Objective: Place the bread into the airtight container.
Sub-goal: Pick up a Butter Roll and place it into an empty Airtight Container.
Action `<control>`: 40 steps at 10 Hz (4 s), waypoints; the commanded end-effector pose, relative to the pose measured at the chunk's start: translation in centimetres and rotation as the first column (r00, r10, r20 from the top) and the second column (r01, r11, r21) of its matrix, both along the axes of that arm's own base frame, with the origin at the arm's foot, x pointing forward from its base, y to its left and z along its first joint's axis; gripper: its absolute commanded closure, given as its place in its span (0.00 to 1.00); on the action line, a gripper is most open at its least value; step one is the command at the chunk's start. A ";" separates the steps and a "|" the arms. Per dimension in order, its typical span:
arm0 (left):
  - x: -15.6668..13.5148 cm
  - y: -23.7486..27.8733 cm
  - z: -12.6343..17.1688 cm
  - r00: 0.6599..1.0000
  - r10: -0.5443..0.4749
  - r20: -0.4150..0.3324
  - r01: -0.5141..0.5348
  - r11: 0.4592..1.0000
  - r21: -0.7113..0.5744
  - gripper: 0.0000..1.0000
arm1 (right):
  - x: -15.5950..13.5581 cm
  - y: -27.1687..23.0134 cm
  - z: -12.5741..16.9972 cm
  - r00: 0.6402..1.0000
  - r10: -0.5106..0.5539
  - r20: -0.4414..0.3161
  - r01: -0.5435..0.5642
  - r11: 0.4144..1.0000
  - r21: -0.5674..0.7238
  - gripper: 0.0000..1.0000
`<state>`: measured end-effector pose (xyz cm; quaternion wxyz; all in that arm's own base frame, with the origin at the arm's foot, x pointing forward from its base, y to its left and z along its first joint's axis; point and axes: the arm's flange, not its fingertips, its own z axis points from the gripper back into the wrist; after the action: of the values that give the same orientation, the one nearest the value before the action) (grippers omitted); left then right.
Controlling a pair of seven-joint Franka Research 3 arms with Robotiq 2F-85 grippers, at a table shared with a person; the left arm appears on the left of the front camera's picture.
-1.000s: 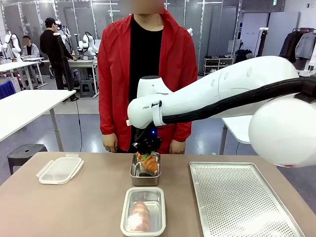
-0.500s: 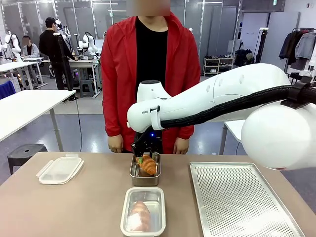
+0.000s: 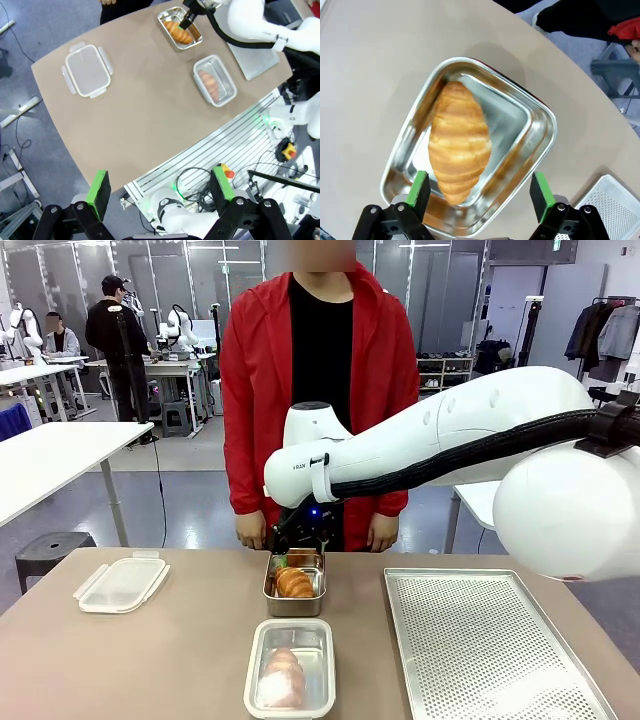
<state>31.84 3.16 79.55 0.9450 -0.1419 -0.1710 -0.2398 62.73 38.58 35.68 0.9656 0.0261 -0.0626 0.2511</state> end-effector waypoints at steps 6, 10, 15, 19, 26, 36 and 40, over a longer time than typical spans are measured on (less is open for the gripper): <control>-0.1 0.0 0.0 1.000 -0.010 0.002 0.010 1.000 0.002 0.00 | -0.3 0.8 0.4 1.000 0.011 0.003 -0.011 1.000 0.001 0.00; -0.1 0.0 0.0 1.000 -0.010 0.002 0.010 1.000 0.002 0.00 | -0.3 0.8 0.4 1.000 0.011 0.003 -0.011 1.000 0.001 0.00; -0.1 0.0 0.0 1.000 -0.010 0.002 0.010 1.000 0.002 0.00 | -2.2 -2.3 5.8 0.998 -0.020 0.053 0.021 0.999 -0.024 0.00; -0.1 0.0 0.0 1.000 -0.010 0.002 0.010 1.000 0.002 0.00 | -9.3 -12.8 17.7 0.993 0.103 0.050 -0.107 0.989 0.098 0.00; -0.1 0.0 0.0 1.000 -0.010 0.002 0.010 1.000 0.002 0.00 | -23.6 -30.5 36.2 0.962 0.137 0.236 -0.187 0.960 0.209 0.00; -0.1 0.0 0.0 1.000 -0.010 0.002 0.010 1.000 0.002 0.00 | -29.0 -32.8 43.8 0.944 0.079 0.319 -0.107 0.992 0.071 0.00; -0.1 0.0 0.0 1.000 -0.010 0.002 0.010 1.000 0.002 0.00 | -29.0 -32.8 43.8 0.944 0.079 0.319 -0.107 0.992 0.071 0.00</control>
<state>31.83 3.20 79.56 0.9451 -0.1419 -0.1712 -0.2394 33.86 5.90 79.36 0.9293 0.0283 -0.2253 0.2913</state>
